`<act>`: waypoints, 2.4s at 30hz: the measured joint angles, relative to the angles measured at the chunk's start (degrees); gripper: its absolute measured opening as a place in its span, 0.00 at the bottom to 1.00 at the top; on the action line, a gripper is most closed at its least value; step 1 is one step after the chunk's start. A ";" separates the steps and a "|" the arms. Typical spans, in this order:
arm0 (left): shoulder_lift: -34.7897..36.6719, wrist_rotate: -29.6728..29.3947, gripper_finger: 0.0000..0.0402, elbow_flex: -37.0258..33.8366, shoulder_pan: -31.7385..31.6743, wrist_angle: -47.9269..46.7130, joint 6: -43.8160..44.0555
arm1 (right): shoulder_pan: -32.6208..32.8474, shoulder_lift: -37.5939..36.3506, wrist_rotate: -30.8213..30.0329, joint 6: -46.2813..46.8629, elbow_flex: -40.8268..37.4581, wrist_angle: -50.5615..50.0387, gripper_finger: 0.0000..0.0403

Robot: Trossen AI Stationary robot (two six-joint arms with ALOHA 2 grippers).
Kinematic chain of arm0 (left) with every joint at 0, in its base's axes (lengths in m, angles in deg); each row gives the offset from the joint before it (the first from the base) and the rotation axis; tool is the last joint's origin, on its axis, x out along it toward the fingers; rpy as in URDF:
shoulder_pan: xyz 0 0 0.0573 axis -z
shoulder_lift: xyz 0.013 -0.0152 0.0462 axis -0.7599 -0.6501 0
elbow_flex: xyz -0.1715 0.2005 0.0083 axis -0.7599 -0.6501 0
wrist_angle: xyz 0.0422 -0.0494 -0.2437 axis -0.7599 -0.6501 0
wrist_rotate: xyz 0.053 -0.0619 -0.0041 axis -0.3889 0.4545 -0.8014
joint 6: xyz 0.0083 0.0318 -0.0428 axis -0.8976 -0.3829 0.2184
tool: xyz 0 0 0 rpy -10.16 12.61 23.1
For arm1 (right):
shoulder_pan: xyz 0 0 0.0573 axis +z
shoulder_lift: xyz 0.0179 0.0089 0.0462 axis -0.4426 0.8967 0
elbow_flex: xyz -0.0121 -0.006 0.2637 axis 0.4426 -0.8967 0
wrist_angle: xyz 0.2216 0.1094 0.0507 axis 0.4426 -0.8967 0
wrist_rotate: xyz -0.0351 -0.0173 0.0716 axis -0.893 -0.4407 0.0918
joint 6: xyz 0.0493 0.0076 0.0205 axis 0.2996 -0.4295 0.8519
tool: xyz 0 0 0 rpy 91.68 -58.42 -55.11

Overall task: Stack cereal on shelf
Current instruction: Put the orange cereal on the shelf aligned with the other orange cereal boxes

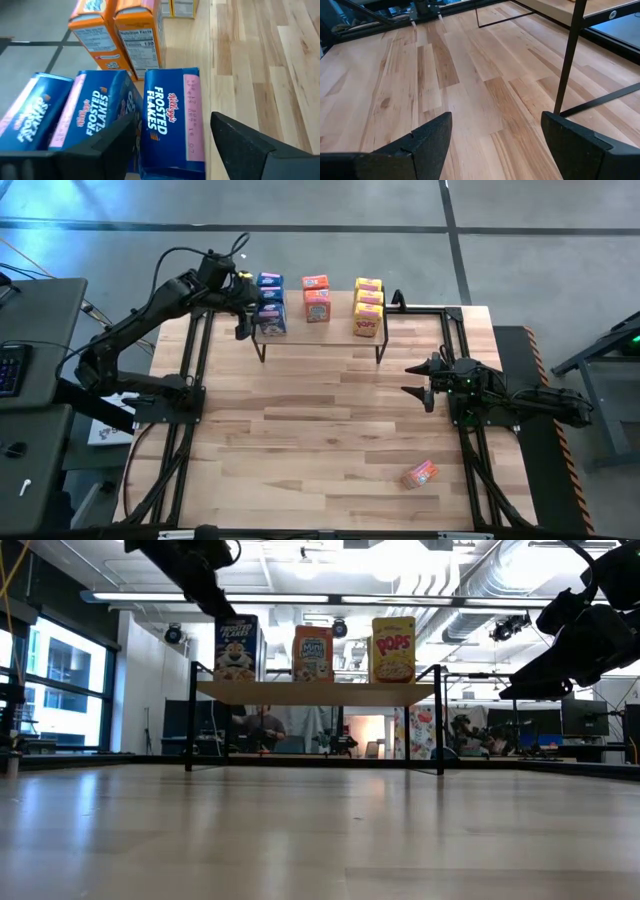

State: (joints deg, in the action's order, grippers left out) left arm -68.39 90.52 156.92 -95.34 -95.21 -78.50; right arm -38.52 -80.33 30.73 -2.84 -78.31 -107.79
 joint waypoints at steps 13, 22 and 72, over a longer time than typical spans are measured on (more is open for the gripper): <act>5.47 -0.73 0.67 0.00 0.91 0.20 2.82 | -0.02 -0.02 0.02 -0.01 0.00 0.00 0.74; 9.95 -7.15 0.67 0.00 6.00 0.20 9.99 | -0.01 0.00 0.01 -0.01 0.00 0.00 0.74; -3.88 -26.29 0.67 0.02 43.52 27.80 30.98 | -0.04 0.00 -2.58 -7.50 -0.02 0.13 0.74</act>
State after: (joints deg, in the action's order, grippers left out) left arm -72.27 64.23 156.94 -51.82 -67.41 -47.52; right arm -38.56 -80.33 28.15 -10.34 -78.34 -107.66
